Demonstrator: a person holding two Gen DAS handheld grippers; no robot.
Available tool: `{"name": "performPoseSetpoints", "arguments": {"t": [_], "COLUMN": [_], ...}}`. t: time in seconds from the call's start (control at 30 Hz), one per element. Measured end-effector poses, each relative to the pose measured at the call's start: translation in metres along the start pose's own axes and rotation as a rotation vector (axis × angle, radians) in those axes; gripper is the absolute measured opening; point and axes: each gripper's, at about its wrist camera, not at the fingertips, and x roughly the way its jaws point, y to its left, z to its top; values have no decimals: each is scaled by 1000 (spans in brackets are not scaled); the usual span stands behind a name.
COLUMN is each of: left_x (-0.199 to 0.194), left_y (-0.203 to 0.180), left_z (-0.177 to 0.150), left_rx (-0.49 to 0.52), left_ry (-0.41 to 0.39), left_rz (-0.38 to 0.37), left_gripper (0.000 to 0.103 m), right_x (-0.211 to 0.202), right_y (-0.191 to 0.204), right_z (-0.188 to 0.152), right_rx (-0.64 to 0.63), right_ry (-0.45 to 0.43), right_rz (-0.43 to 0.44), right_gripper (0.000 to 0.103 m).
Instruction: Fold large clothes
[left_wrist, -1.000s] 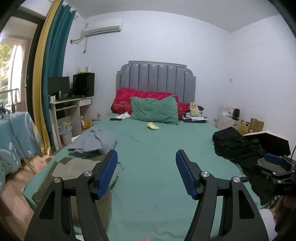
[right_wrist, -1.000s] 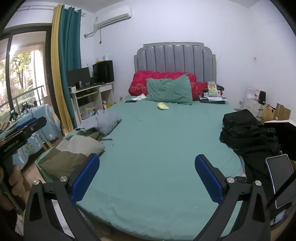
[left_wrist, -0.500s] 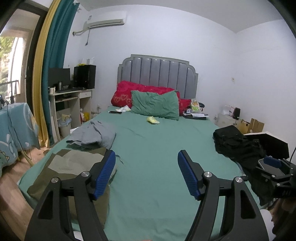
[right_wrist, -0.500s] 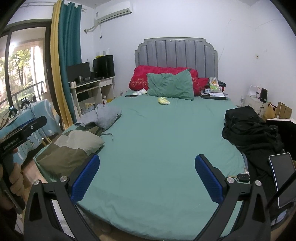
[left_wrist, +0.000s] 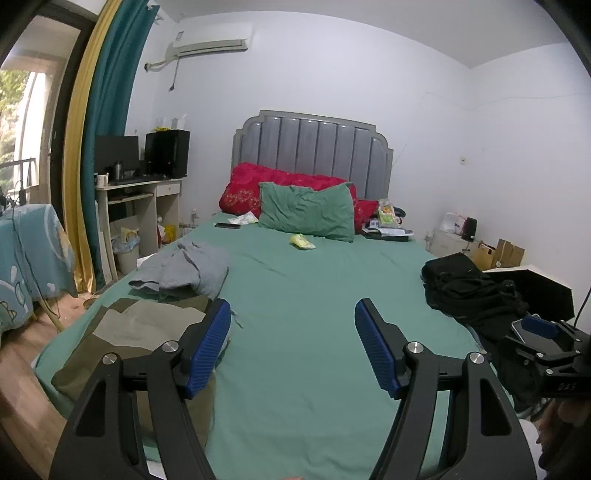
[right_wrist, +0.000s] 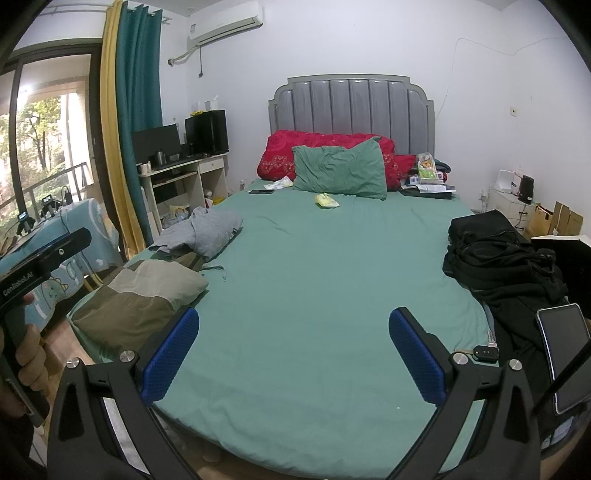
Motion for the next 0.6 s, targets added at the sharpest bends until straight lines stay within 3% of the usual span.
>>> {"name": "performPoseSetpoints", "arguments": {"t": [0.6], "left_x": [1], "left_y": [-2], "left_z": [0], "left_rx": [-1], "left_ry": [1], "left_rz": [-2], "left_gripper": [73], "right_x": [1], "right_y": [2], "right_z": [0], "right_rx": [-1], "right_ry": [2], "right_rz": [-1], "right_gripper": [102]}}
